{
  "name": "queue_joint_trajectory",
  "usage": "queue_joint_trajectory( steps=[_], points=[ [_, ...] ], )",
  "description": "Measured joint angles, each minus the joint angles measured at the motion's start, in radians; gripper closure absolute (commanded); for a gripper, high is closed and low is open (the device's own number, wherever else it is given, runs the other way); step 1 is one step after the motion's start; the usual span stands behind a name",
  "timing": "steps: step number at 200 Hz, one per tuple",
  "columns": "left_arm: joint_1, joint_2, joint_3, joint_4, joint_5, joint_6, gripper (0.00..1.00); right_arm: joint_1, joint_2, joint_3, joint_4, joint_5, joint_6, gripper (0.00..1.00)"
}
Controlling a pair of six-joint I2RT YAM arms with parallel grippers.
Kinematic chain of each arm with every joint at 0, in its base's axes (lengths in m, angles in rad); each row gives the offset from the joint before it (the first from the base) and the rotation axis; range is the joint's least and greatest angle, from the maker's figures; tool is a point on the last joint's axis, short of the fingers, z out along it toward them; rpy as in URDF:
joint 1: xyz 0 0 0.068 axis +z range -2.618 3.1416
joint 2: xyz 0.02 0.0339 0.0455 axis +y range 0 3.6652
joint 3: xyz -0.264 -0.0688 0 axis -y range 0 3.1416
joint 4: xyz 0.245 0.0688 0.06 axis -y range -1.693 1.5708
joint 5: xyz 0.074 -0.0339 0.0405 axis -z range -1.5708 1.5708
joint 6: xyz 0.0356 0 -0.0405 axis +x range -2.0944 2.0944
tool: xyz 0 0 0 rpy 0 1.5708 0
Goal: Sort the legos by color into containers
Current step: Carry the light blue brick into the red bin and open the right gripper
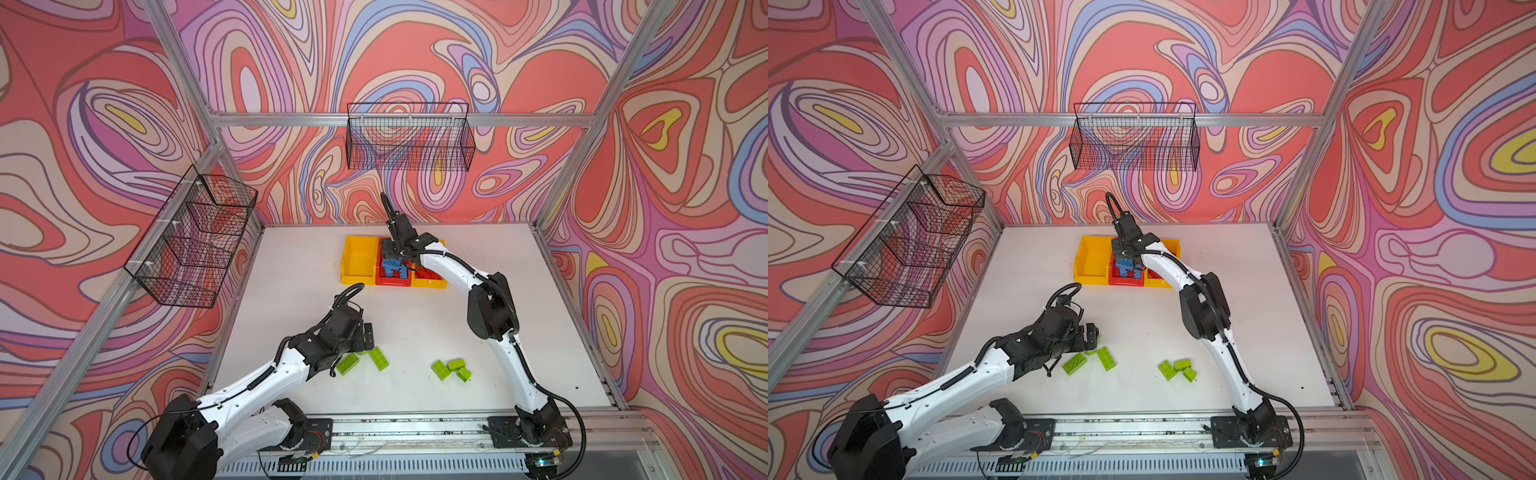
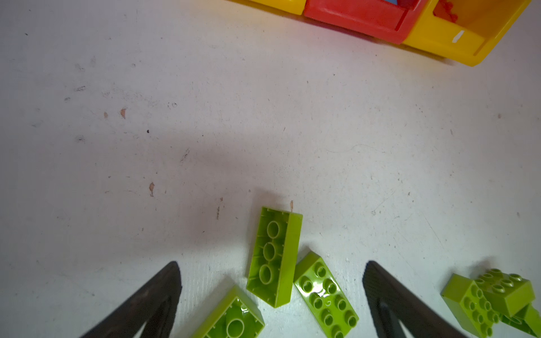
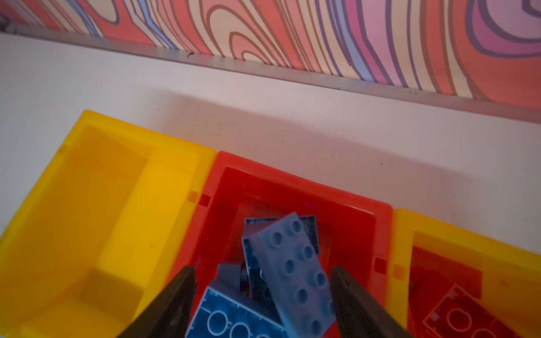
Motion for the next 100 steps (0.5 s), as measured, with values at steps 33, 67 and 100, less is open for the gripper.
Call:
queue_joint_trajectory(
  steps=[33,67,100],
  points=[
    [0.000,0.026,0.003,0.003,0.028,0.013,0.09,0.009,-0.186,-0.273,0.060,-0.057,0.002,0.11],
    [0.000,0.075,0.016,0.009,0.059,0.033,0.15,0.015,-0.492,-0.576,0.151,-0.115,0.041,0.08],
    [0.000,0.136,0.019,0.038,0.085,0.043,0.21,0.020,-0.758,-0.832,0.214,-0.134,0.090,0.08]
  ],
)
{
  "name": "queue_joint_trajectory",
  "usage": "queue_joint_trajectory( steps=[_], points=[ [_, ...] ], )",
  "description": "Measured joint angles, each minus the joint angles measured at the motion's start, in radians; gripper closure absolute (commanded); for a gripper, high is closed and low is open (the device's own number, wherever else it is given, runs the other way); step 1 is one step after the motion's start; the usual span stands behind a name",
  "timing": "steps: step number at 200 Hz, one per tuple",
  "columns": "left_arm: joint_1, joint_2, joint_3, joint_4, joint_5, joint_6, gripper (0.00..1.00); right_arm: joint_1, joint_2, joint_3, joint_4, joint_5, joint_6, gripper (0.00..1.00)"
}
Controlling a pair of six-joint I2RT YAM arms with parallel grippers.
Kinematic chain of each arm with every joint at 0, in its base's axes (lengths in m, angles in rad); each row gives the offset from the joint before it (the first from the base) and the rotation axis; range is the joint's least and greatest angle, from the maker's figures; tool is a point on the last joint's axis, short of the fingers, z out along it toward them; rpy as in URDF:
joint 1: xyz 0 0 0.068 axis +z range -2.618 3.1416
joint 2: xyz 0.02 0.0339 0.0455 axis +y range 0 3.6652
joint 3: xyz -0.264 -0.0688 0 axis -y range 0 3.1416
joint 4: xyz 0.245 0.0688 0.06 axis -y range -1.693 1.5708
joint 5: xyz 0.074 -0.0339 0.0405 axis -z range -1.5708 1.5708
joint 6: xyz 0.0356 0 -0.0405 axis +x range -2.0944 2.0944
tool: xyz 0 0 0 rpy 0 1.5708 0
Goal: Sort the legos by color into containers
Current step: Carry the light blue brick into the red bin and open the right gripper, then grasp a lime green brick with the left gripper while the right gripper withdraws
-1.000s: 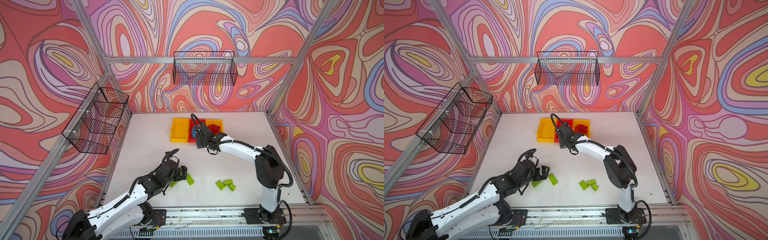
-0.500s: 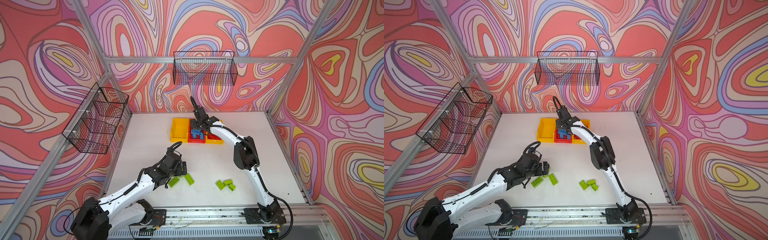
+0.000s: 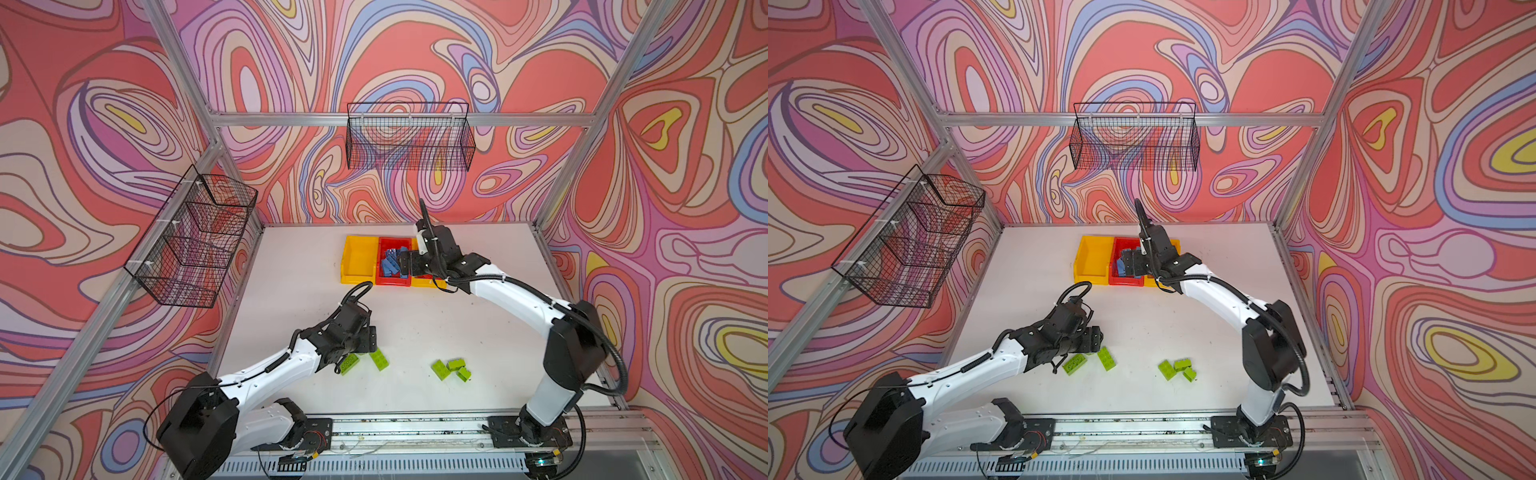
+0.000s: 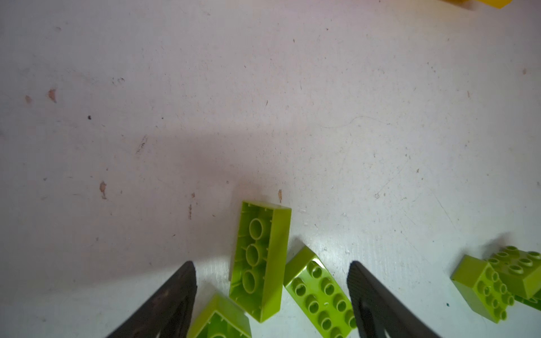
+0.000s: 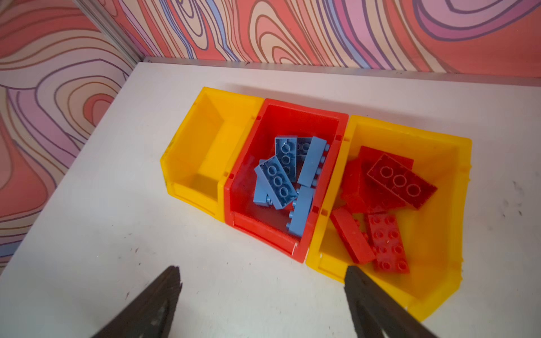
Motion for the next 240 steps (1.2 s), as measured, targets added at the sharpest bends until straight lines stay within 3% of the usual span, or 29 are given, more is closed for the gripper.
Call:
queue_joint_trajectory(
  steps=[44,93,116,158,240],
  points=[
    [0.000,0.115,0.042,0.008,0.010,0.004,0.26,0.006,-0.155,-0.225,0.010,0.005,0.045,0.08],
    [0.000,0.220,0.070,0.007,0.009,0.002,0.46,0.007,-0.221,-0.315,0.021,0.004,0.073,0.07],
    [0.000,0.246,0.079,-0.012,0.000,0.002,0.57,0.007,-0.240,-0.332,0.035,0.004,0.075,0.07],
    [0.000,0.255,0.110,-0.065,-0.034,-0.005,0.90,0.007,-0.277,-0.369,0.046,0.005,0.075,0.08],
    [0.000,0.311,0.248,-0.176,-0.111,0.011,0.91,0.007,-0.402,-0.448,0.051,0.004,0.077,0.07]
  ],
)
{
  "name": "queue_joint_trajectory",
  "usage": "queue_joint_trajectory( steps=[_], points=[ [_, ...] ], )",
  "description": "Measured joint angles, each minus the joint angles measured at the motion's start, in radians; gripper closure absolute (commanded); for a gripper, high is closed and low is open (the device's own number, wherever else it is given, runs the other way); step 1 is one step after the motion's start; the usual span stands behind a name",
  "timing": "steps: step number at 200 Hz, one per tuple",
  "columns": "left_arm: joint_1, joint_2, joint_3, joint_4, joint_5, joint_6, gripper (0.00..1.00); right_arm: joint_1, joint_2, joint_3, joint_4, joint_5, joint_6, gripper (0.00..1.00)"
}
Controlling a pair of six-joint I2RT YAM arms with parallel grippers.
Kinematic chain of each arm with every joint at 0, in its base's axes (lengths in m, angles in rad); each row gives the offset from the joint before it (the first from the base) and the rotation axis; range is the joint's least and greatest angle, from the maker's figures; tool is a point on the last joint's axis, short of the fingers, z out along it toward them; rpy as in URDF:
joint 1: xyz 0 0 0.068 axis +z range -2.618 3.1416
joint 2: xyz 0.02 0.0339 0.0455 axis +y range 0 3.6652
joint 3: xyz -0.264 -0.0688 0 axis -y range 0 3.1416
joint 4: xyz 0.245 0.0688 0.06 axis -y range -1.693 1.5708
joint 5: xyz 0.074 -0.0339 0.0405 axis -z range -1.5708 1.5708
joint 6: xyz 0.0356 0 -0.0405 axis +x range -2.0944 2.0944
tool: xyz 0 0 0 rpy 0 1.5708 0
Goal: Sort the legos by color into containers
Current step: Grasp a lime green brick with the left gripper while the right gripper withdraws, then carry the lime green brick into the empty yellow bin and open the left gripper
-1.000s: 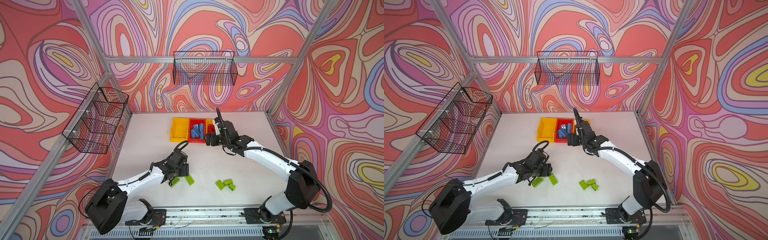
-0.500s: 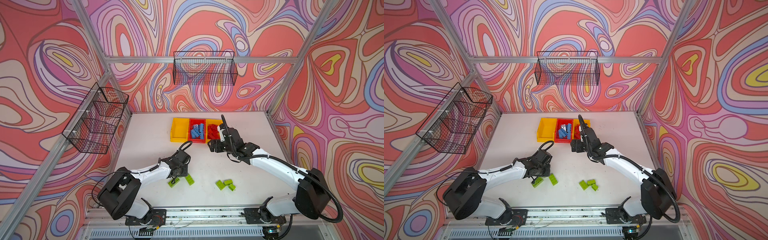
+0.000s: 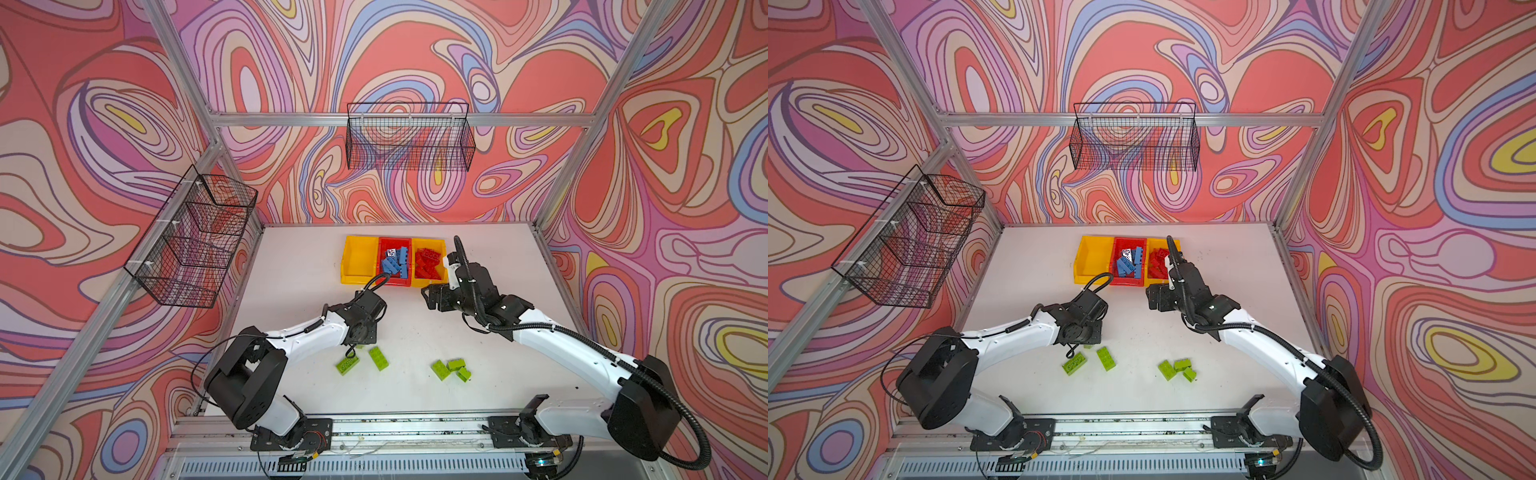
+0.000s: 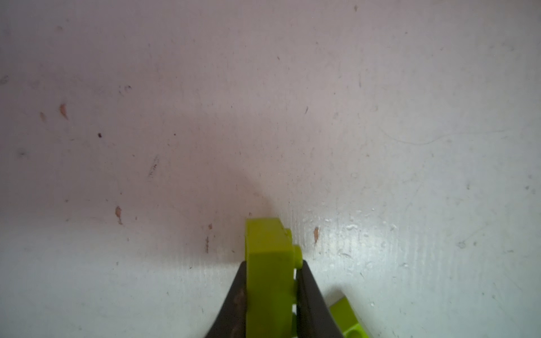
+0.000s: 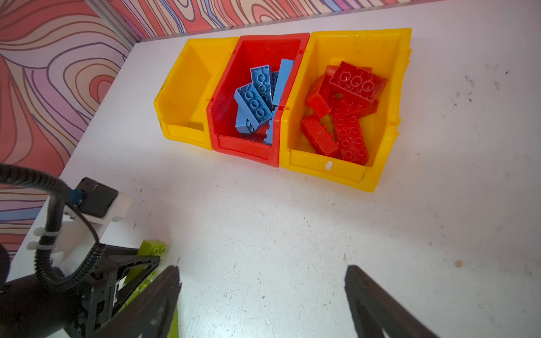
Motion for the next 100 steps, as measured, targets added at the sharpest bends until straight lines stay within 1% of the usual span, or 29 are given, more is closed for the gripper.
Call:
queue_joint_trajectory(
  steps=[60,100],
  points=[
    [0.000,0.021,0.093,-0.054,-0.044,0.019,0.90,0.000,-0.076,-0.037,-0.011,0.004,0.001,0.07],
    [0.019,0.090,0.258,-0.091,-0.096,0.071,0.89,0.000,-0.091,-0.049,-0.018,0.003,0.008,0.07]
  ],
)
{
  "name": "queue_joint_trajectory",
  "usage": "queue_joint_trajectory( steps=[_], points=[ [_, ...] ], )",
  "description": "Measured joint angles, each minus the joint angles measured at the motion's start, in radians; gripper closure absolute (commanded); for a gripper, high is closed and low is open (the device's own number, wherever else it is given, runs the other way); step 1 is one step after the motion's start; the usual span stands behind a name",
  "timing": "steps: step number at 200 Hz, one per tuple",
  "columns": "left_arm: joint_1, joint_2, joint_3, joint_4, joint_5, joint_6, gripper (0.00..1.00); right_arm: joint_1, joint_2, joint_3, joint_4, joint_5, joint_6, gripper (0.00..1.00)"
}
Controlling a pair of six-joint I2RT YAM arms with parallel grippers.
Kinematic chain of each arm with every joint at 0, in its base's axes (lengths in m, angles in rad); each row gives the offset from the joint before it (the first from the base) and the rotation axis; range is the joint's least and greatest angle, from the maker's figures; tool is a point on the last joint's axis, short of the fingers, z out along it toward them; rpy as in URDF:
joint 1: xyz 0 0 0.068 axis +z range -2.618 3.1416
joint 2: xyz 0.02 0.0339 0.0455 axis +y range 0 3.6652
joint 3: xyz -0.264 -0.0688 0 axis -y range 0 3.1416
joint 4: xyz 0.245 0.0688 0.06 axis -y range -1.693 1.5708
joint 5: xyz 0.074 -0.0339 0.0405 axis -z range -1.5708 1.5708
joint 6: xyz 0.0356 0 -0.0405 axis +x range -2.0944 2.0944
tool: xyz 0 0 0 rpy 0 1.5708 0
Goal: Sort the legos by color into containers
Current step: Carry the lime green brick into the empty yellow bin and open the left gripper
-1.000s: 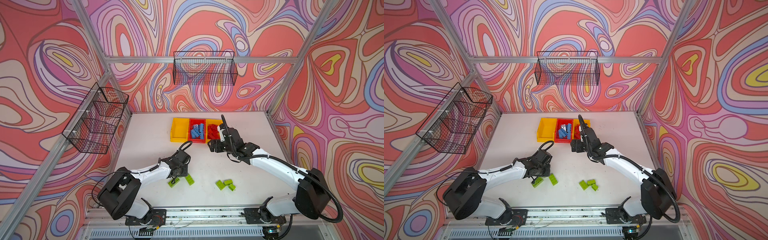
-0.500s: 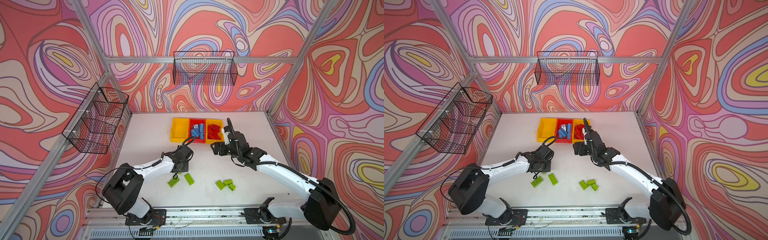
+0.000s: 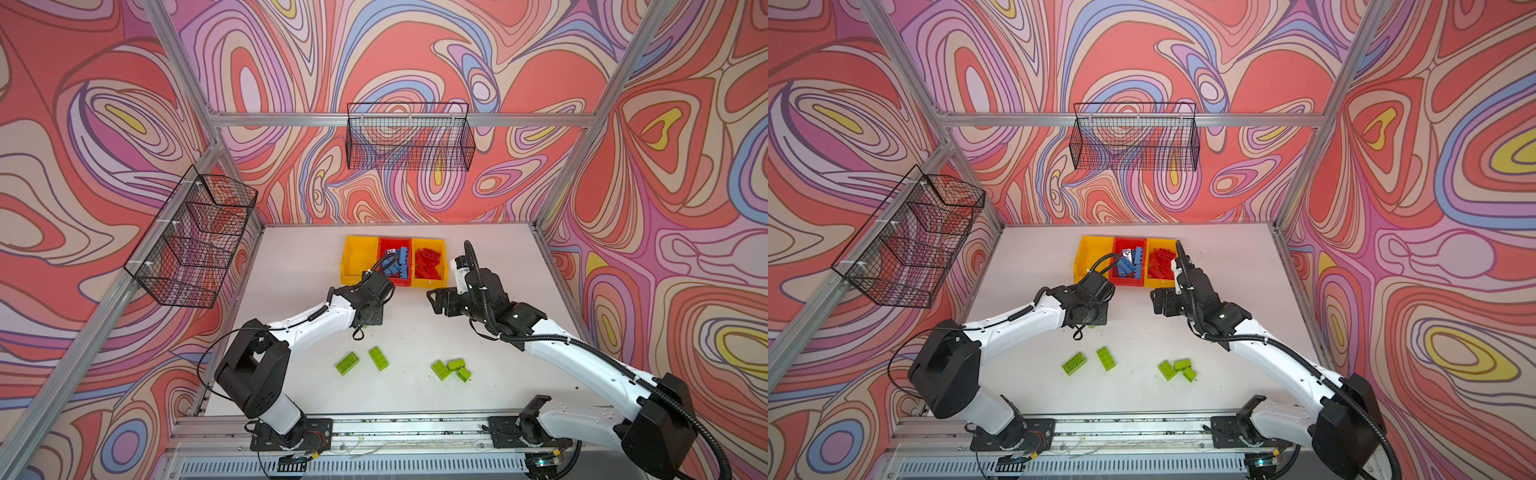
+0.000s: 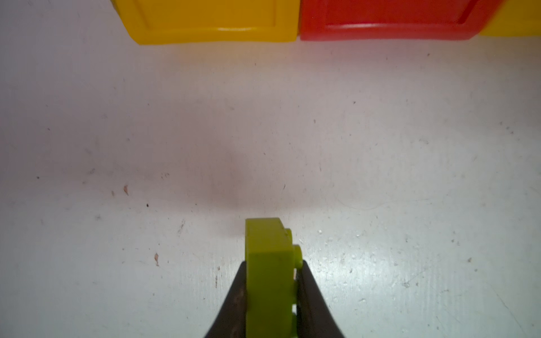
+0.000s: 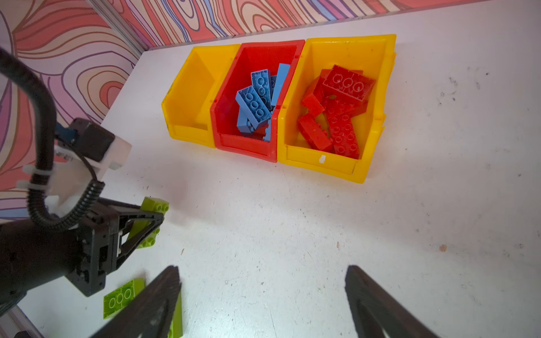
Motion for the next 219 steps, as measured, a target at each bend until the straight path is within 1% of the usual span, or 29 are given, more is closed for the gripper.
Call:
queue_joint_trajectory(
  steps=[40,51,93,107,118,136,143,148,153,168,179,194,219],
  points=[
    [0.098,0.119,0.212,0.003,-0.024,0.071,0.88,0.000,-0.037,-0.005,-0.007,-0.006,0.007,0.07],
    [0.126,0.165,0.272,0.006,-0.029,0.096,0.86,0.000,-0.051,-0.010,-0.010,-0.007,0.008,0.07],
    [0.208,0.352,0.474,0.022,-0.024,0.174,0.82,0.000,-0.088,-0.034,-0.033,-0.005,0.012,0.07],
    [0.230,0.412,0.533,0.024,-0.016,0.191,0.79,0.000,-0.094,-0.035,-0.045,-0.002,0.013,0.07],
    [0.249,0.459,0.580,0.023,-0.005,0.202,0.69,0.000,-0.100,-0.036,-0.051,0.003,0.013,0.07],
    [0.275,0.518,0.640,0.021,0.014,0.216,0.39,0.000,-0.109,-0.036,-0.061,0.012,0.014,0.07],
    [0.282,0.533,0.657,0.020,0.023,0.222,0.30,0.000,-0.113,-0.036,-0.065,0.014,0.015,0.07],
    [0.287,0.536,0.661,0.021,0.028,0.221,0.26,0.000,-0.114,-0.036,-0.066,0.017,0.015,0.07],
    [0.292,0.537,0.662,0.020,0.034,0.221,0.24,0.000,-0.116,-0.036,-0.066,0.018,0.016,0.07],
    [0.298,0.529,0.657,0.020,0.056,0.218,0.23,0.000,-0.119,-0.036,-0.066,0.020,0.018,0.07],
    [0.296,0.506,0.627,0.029,0.072,0.208,0.22,0.000,-0.119,-0.036,-0.066,0.020,0.020,0.07],
    [0.285,0.436,0.545,0.035,0.086,0.186,0.23,0.000,-0.119,-0.037,-0.066,0.020,0.026,0.07],
    [0.232,0.253,0.359,0.037,0.101,0.123,0.23,0.000,-0.119,-0.044,-0.062,0.019,0.036,0.06]
  ],
)
